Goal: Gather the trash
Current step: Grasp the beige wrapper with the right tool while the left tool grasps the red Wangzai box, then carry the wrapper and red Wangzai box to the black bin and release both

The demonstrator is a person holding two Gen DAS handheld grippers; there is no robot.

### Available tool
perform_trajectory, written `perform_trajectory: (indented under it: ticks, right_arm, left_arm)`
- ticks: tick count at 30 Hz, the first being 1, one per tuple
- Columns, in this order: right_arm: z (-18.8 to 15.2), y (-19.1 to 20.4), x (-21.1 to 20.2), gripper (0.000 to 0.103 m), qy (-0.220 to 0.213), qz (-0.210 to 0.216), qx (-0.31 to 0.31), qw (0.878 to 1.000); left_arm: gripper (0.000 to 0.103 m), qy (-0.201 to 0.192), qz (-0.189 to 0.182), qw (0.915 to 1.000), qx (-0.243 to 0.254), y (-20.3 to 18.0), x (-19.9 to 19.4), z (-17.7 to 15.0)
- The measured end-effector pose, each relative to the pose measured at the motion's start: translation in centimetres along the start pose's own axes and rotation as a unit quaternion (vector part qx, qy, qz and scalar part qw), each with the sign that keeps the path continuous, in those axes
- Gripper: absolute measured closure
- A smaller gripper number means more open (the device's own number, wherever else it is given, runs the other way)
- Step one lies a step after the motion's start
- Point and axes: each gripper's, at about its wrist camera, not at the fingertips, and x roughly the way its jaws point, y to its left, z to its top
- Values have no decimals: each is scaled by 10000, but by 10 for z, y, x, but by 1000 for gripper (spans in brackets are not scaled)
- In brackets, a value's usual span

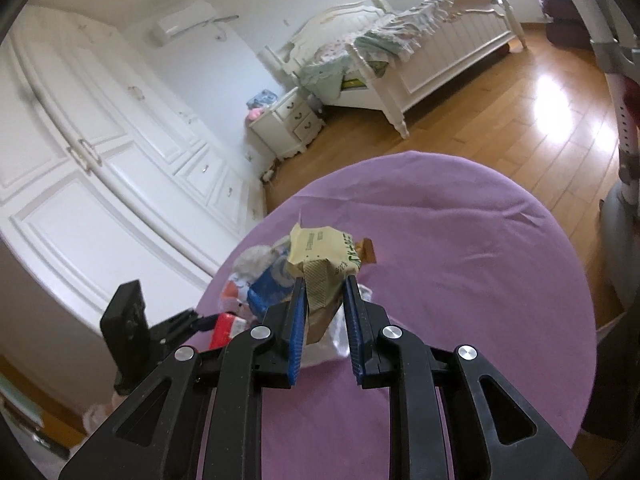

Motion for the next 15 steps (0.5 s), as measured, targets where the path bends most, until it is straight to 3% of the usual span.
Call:
perform_trajectory:
  ticks: [7,10,15]
  right_arm:
    - [-14,-10,-13,83,6,169,173,9997]
    - [-16,-15,-22,83,-41,251,254,9994]
    - [-16,-31,-49,83,-208,393,467,9979]
  left_arm:
    - [36,-423,135,9972,-595,-29,-24,-11]
    - [39,-650,268,9958,-580,-44,-33,-11]
    - [43,-925,151,9934,-658,-66,-38,5]
